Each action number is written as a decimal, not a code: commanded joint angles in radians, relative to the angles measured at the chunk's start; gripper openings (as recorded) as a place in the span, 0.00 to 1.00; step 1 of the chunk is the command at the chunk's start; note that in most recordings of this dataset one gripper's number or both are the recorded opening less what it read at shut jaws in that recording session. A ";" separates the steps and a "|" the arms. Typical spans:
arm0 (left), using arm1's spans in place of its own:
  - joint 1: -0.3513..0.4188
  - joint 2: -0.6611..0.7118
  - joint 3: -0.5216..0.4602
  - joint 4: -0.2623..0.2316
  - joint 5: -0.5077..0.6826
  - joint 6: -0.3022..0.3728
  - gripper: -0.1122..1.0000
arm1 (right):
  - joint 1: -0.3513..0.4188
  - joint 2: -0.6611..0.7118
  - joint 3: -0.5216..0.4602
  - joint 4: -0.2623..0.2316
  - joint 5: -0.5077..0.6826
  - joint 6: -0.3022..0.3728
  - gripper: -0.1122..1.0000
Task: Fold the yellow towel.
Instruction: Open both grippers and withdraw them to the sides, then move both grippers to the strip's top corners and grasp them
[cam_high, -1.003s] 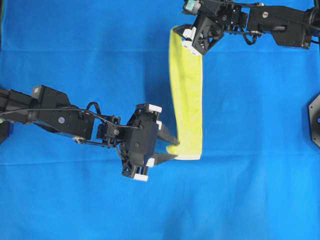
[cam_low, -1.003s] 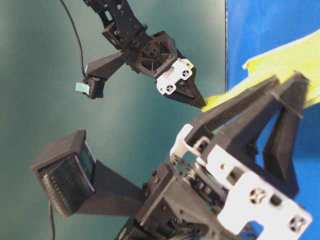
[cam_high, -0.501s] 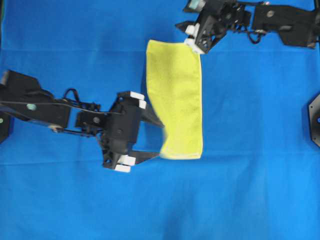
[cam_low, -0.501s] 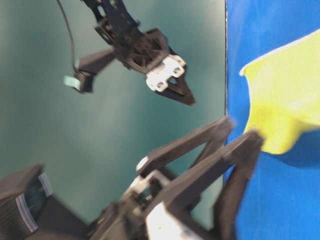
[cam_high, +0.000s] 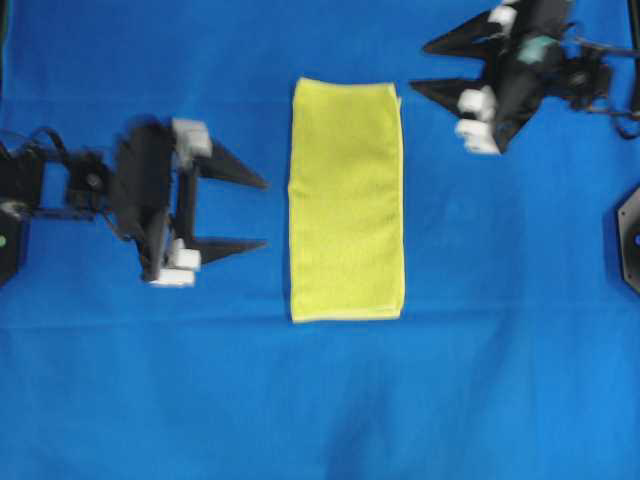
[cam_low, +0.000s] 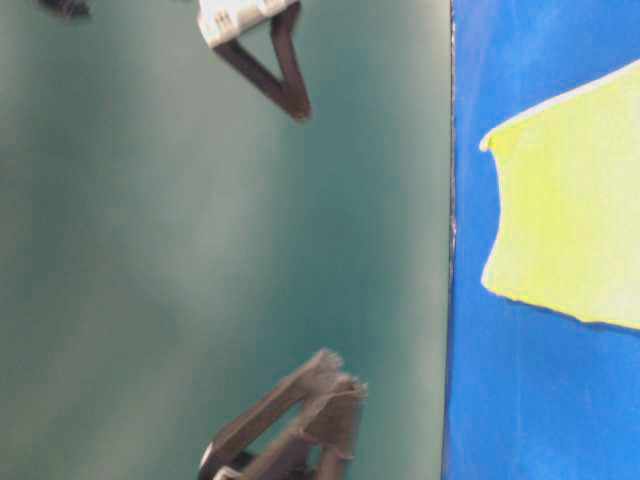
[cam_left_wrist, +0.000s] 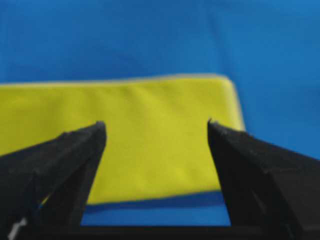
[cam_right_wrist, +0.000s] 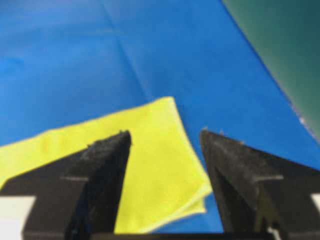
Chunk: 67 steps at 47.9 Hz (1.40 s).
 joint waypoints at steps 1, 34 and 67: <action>0.040 -0.054 0.041 0.000 -0.092 -0.002 0.80 | 0.006 -0.092 0.058 0.020 -0.067 0.002 0.64; 0.098 -0.087 0.127 -0.002 -0.189 -0.063 0.79 | 0.006 -0.176 0.225 0.069 -0.207 0.002 0.64; 0.313 0.268 -0.137 -0.002 -0.083 -0.049 0.78 | -0.063 0.221 -0.092 0.041 0.140 -0.015 0.64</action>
